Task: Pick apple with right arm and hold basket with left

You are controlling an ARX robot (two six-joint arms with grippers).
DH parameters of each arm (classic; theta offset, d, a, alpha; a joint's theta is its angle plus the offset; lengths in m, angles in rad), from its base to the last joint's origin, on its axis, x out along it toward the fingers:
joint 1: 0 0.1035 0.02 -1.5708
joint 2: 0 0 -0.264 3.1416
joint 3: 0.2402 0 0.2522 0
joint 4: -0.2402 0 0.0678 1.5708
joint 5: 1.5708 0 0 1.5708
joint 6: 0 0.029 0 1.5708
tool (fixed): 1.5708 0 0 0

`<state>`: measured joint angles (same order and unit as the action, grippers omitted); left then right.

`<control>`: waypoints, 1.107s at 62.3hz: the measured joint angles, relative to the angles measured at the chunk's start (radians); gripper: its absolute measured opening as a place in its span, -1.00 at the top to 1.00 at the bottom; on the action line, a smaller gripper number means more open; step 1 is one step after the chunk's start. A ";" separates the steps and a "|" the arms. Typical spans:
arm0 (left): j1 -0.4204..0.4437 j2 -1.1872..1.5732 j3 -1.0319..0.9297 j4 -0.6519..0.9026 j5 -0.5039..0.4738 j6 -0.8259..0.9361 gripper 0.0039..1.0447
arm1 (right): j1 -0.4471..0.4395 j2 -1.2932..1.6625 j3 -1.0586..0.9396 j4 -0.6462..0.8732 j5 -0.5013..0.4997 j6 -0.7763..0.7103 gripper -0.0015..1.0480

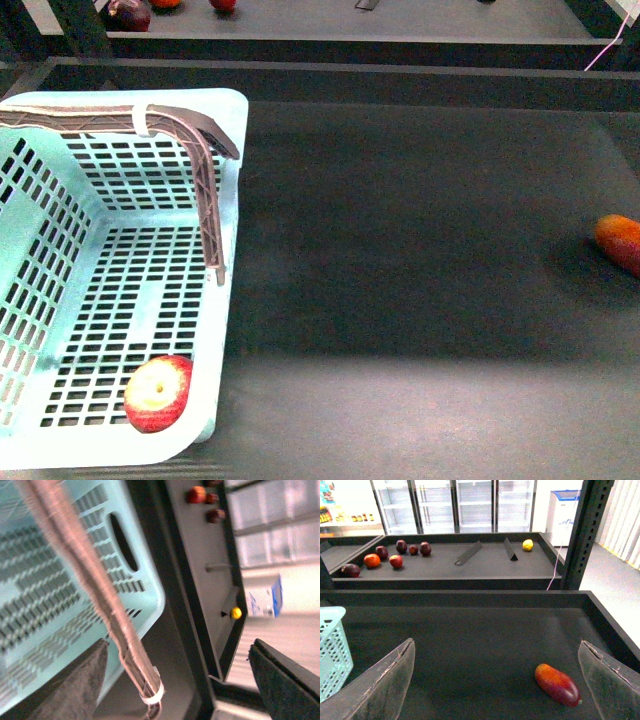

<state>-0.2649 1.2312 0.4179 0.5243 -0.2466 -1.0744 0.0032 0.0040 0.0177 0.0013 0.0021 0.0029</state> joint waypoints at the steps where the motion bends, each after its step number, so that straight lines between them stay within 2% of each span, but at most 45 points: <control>1: 0.004 -0.003 -0.018 0.041 0.004 0.054 -0.44 | 0.000 0.000 0.000 0.000 0.000 0.000 -0.83; 3: 0.019 -0.022 -0.079 0.180 0.015 0.239 -0.30 | 0.000 0.001 0.000 0.000 0.000 0.000 -0.83; 4: 0.023 -0.028 -0.091 0.208 0.017 0.291 -0.26 | 0.000 0.001 0.000 0.000 0.000 0.000 -0.83; 6: 0.039 -0.058 -0.125 0.291 0.032 0.504 -0.13 | 0.000 0.000 0.000 0.000 0.000 0.000 -0.83; 11: 0.068 -0.128 -0.165 0.332 0.056 0.791 0.15 | 0.000 0.001 0.000 0.000 0.000 0.000 -0.83; 16: 0.094 -0.182 -0.215 0.321 0.084 0.946 0.46 | 0.000 0.001 0.000 0.000 0.000 0.000 -0.83; 25: 0.132 -0.276 -0.278 0.279 0.121 1.030 0.95 | 0.000 0.001 0.000 0.000 0.000 0.000 -0.83; 36: 0.171 -0.408 -0.331 0.202 0.155 1.056 0.94 | 0.000 0.001 0.000 0.000 0.000 0.000 -0.83; 40: 0.223 -0.454 -0.346 0.171 0.231 1.059 0.94 | 0.000 0.001 0.000 0.000 0.000 0.000 -0.83; 45: 0.257 -0.472 -0.376 0.199 0.238 1.060 0.94 | 0.000 0.001 0.000 0.000 0.000 0.000 -0.83; 69: 0.261 -0.723 -0.403 -0.024 0.247 1.063 0.94 | 0.000 0.001 0.000 0.000 0.000 0.000 -0.83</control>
<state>-0.0044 0.5083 0.0151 0.4999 0.0002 -0.0113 0.0032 0.0048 0.0177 0.0013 0.0021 0.0029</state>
